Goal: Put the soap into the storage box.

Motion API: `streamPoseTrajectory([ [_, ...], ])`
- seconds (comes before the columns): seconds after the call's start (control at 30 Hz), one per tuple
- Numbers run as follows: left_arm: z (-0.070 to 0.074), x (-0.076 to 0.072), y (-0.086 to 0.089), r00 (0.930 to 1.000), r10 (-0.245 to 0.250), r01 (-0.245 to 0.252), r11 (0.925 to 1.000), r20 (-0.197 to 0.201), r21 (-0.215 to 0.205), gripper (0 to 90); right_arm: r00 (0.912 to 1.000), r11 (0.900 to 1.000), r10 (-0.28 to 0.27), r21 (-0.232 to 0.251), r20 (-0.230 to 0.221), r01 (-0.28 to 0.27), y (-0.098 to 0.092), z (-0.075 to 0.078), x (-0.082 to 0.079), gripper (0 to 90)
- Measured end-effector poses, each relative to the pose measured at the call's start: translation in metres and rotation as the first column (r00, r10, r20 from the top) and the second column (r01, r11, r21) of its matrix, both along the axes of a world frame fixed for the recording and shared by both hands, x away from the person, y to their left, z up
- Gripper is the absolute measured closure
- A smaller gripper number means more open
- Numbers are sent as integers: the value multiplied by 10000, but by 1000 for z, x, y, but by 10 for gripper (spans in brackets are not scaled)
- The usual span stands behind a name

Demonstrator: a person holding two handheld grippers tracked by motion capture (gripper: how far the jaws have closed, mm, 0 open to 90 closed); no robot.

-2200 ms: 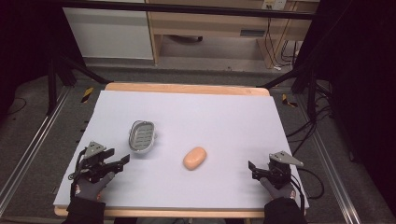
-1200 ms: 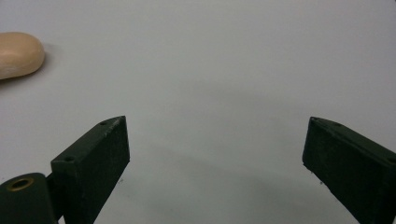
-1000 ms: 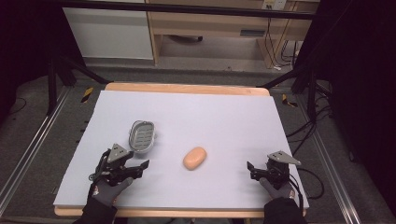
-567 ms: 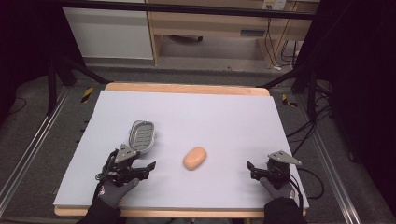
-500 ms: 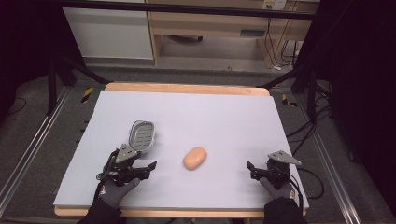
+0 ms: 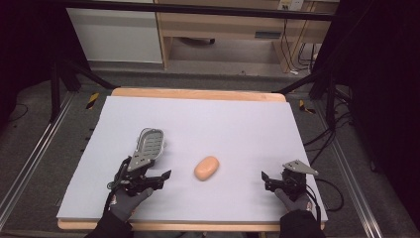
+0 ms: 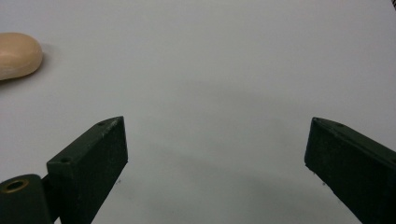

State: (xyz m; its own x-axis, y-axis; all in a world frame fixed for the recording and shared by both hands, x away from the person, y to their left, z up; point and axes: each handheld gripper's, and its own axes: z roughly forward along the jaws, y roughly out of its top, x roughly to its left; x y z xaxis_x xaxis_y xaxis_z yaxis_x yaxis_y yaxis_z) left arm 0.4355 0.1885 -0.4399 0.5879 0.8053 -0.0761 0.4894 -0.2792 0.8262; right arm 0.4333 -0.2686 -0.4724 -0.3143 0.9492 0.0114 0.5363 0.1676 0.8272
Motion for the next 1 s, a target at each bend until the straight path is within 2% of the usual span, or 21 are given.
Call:
streamPoseTrajectory([
  [0.27, 4, 2, -6, 9999, -119, 119, 9999, 67, 42, 269, 10000, 10000, 0, 92, -8, 1, 1, 1, 0, 61],
  [0.37, 4, 2, -8, 9999, -85, 84, 9999, 65, 54, 270, 10000, 10000, 21, -30, 28, -21, 1, 1, 0, 60],
  [0.77, 8, 7, -18, 9990, -436, 433, 9987, 120, 279, 263, 10000, 10000, -62, -64, 45, 62, 0, 2, 0, 60],
  [1.0, 12, 12, -31, 9976, -661, 654, 9972, 199, 357, 261, 10000, 10000, -71, -70, 4, 71, 0, 2, 0, 60],
])
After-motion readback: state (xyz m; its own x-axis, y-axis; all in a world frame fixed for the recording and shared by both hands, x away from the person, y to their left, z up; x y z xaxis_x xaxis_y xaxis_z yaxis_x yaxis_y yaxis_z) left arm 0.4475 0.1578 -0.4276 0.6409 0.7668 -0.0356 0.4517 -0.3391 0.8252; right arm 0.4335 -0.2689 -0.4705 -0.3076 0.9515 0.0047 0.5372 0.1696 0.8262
